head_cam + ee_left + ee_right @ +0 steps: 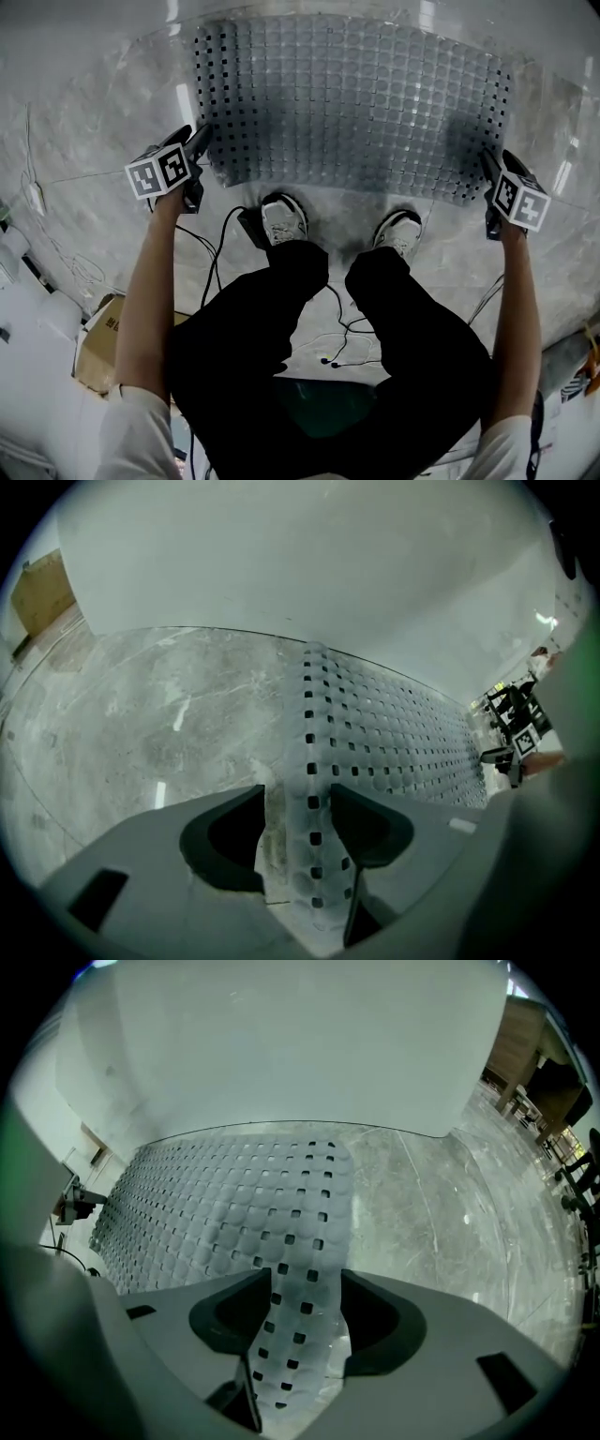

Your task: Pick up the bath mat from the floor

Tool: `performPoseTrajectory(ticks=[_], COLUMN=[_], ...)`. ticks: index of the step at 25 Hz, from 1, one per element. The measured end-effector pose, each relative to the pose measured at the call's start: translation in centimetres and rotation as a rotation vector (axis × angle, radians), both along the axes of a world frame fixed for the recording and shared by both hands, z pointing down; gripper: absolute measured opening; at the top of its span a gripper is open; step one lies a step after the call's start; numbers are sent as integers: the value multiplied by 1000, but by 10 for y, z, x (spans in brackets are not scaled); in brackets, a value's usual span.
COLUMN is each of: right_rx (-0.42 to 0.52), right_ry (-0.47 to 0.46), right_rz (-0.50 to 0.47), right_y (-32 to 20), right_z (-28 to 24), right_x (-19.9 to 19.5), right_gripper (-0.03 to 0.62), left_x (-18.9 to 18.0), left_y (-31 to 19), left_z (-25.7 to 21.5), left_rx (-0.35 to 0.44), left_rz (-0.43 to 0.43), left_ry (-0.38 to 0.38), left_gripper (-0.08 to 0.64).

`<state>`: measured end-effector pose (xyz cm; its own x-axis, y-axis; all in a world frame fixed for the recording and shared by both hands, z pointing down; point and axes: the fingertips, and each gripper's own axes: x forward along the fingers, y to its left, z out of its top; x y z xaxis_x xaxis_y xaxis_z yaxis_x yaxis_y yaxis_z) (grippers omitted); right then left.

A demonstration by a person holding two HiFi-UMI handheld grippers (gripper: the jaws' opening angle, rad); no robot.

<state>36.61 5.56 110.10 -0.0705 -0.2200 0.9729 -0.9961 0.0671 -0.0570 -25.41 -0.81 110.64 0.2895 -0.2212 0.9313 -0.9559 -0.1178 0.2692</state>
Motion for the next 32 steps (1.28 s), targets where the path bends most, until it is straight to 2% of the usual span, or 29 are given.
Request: performPoseTrajectory(ticks=[3, 6, 9, 12, 15, 19, 25, 32], right_rx=[-12, -31, -34, -33, -32, -58, -60, -56], right_ry=[1, 14, 49, 54, 41, 32, 13, -15], right_rz=[-18, -20, -30, -52, -86, -137, -202, -265], right_y=[-4, -2, -1, -2, -5, 0, -7, -13], right_z=[8, 16, 18, 12, -1, -23, -61, -125], right_x=[-5, -7, -2, -2, -11, -31, -52, -85], right_gripper=[198, 196, 198, 162, 111, 71, 55, 48], left_x=[2, 9, 17, 17, 25, 33, 54, 84], left_y=[0, 6, 10, 8, 6, 16, 12, 6], left_z=[3, 8, 13, 6, -6, -19, -55, -124], left_rx=[-3, -48, -69, -43, -21, -55, -70, -65], left_rz=[-7, 18, 46, 52, 67, 100, 174, 232], left_ry=[54, 82, 60, 40, 35, 11, 7, 56], left_gripper=[215, 215, 204, 185, 137, 107, 92, 77])
